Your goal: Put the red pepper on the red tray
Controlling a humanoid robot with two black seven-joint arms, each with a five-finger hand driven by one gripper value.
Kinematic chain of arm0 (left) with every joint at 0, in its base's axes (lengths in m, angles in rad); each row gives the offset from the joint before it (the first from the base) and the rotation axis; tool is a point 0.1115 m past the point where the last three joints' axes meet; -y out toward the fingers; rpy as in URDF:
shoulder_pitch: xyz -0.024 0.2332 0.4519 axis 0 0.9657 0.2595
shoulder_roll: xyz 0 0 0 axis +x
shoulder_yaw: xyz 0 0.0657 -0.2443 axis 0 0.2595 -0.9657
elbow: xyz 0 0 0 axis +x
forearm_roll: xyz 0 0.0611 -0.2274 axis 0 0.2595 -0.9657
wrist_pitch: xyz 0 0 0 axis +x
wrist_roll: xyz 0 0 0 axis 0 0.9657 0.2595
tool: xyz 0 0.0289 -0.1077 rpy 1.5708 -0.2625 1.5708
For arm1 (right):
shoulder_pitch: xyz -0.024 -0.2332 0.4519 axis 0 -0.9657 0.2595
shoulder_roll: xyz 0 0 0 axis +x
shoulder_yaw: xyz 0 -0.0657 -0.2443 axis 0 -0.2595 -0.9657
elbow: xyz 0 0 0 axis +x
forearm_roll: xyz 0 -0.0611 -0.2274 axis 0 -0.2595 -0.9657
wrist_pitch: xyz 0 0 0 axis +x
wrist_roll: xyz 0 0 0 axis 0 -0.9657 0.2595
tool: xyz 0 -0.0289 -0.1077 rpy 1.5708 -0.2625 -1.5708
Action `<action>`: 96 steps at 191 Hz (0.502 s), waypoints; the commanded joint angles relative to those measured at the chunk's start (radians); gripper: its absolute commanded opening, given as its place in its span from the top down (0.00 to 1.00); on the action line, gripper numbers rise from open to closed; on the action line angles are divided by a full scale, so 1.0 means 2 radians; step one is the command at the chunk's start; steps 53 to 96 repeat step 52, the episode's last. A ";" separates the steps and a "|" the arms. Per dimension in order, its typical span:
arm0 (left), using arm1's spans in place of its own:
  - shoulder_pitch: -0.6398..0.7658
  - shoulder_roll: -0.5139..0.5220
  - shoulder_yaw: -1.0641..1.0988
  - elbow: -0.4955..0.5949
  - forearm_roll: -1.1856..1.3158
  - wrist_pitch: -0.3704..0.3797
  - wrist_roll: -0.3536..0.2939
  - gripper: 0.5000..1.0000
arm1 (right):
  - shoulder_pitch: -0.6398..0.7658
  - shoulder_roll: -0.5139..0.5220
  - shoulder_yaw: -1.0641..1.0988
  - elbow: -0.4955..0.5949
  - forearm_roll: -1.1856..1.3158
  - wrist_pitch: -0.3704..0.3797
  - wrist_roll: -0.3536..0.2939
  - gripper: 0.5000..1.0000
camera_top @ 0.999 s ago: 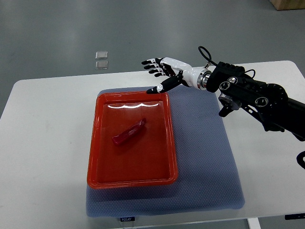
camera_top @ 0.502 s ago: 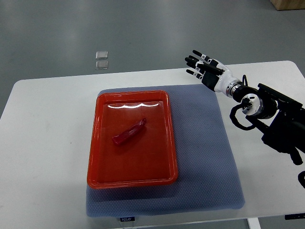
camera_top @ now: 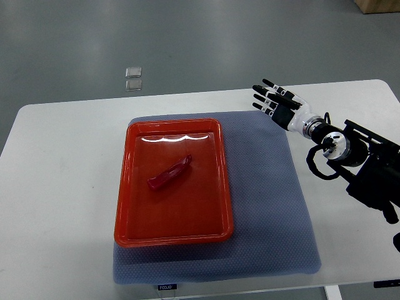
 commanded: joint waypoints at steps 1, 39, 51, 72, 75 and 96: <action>0.000 0.000 -0.001 0.000 0.000 -0.001 0.000 0.00 | 0.000 -0.001 -0.001 0.000 0.000 0.000 0.000 0.17; 0.000 0.000 0.000 0.000 0.000 0.000 0.000 0.00 | 0.000 -0.001 0.001 0.001 -0.001 0.001 0.000 0.17; 0.000 0.000 -0.001 0.000 0.000 0.000 0.000 0.00 | 0.000 -0.003 0.002 0.001 -0.001 0.004 0.000 0.17; -0.001 0.000 0.000 0.000 0.000 0.000 0.000 0.00 | 0.001 -0.003 0.001 0.001 0.000 0.006 0.000 0.17; -0.001 0.000 0.000 0.000 0.000 0.000 0.000 0.00 | 0.001 -0.003 0.001 0.001 0.000 0.006 0.000 0.17; -0.001 0.000 0.000 0.000 0.000 0.000 0.000 0.00 | 0.001 -0.003 0.001 0.001 0.000 0.006 0.000 0.17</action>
